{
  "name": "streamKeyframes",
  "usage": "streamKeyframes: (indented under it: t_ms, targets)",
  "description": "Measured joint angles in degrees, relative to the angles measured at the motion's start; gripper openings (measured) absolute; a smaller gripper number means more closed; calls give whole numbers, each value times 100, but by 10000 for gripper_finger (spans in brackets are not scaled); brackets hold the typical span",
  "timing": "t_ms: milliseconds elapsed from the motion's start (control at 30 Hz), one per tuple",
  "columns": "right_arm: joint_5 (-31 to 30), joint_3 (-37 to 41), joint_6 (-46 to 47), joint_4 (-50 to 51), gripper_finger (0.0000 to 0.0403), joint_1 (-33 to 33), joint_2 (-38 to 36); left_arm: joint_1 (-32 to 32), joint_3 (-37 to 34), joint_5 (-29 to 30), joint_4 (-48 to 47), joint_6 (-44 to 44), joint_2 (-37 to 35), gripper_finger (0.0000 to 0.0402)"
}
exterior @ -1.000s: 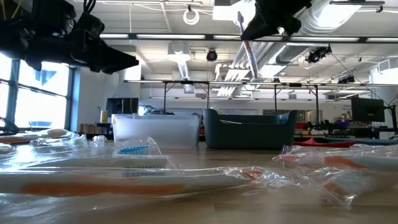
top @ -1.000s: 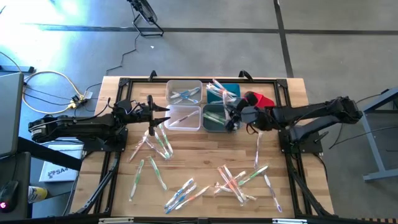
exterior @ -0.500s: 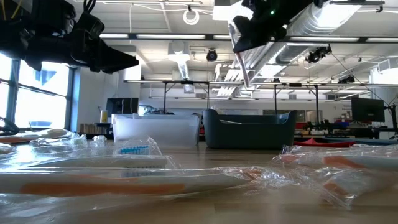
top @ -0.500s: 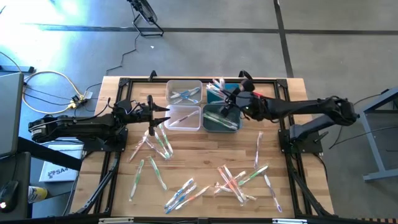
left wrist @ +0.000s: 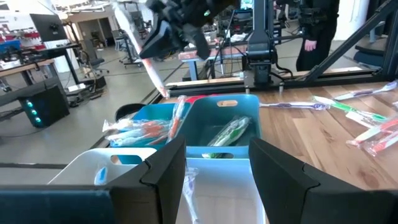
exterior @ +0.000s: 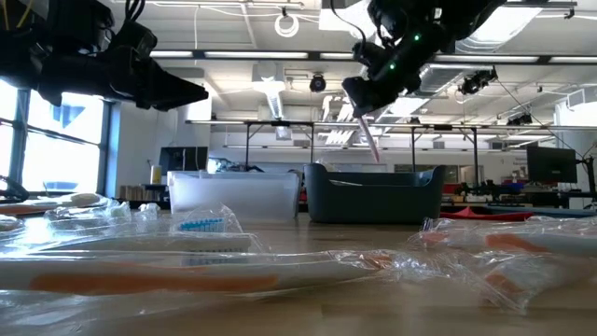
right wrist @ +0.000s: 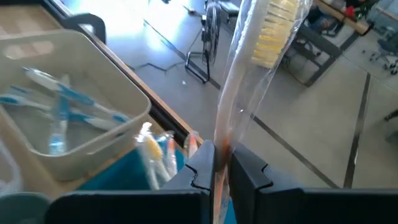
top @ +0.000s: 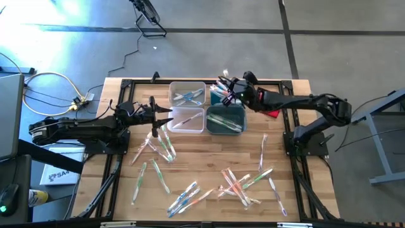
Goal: Pick & Place Toothbrushes
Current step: Put the orange toothbrush into the blue bin
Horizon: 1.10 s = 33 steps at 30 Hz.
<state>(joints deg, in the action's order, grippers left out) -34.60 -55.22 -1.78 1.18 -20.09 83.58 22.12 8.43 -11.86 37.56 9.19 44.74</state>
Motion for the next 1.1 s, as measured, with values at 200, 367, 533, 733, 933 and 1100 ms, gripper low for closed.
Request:
streamKeyframes:
  t_ms: [200, 367, 533, 733, 933, 1100]
  targets:
    - [303, -1, 3, -59, 16, -401, 225, 1, 0, 0, 0, 0, -1, 171]
    - [529, -2, 2, -59, 16, -617, 473, 1, 0, 0, 0, 0, 1, 171]
    - [813, -1, -27, -51, 16, -797, 701, 0, 0, 0, 0, -1, -1, 171]
    - [1078, 0, -254, -8, 16, -956, 882, 1, 0, 2, 2, -2, 0, 171]
    - [1523, 0, -249, 0, 16, -1076, 889, 1, 0, 44, 0, -2, 1, 171]
    - [1791, -2, -251, 161, 16, -1172, 889, 1, 0, 47, 0, -2, 0, 171]
